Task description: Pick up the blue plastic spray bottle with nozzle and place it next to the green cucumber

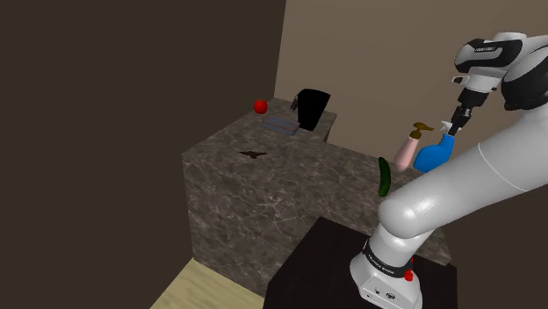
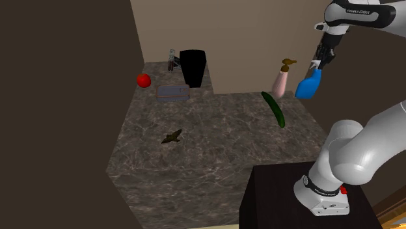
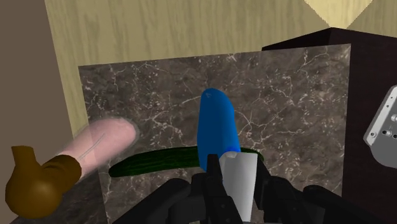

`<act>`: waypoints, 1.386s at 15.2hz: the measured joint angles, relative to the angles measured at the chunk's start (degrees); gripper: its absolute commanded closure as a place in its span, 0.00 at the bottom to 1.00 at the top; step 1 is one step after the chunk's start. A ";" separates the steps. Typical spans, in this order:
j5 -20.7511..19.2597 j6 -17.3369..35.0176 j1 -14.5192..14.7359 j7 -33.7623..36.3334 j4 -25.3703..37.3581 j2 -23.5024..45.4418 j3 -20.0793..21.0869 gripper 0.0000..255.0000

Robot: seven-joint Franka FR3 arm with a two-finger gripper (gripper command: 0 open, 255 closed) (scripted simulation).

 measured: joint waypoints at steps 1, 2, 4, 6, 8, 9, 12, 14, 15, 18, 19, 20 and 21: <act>-0.24 0.88 -0.16 0.12 -1.02 -0.20 -0.13 1.00; -0.42 1.57 -0.28 0.25 -1.81 -0.34 -0.22 1.00; -0.50 2.95 -0.09 0.31 -2.96 -0.17 -0.83 1.00; -0.81 4.73 -0.17 0.60 -4.81 -0.28 -1.25 1.00; -0.97 6.22 -0.04 0.63 -6.09 -0.16 -1.92 1.00; -1.12 6.90 -0.11 0.72 -6.78 -0.21 -2.08 1.00; -1.18 9.28 0.40 0.73 -8.60 0.28 -3.39 1.00; -1.27 10.75 0.65 0.74 -9.77 0.54 -4.15 1.00; -1.40 11.56 0.65 0.88 -10.57 0.55 -4.36 1.00; -1.57 13.83 1.05 0.76 -12.30 0.97 -5.69 1.00; -1.51 14.77 1.41 0.76 -12.93 1.28 -6.31 1.00; -1.28 15.54 1.98 0.65 -13.21 1.76 -7.07 1.00; -1.24 16.52 2.35 0.62 -13.87 2.08 -7.73 1.00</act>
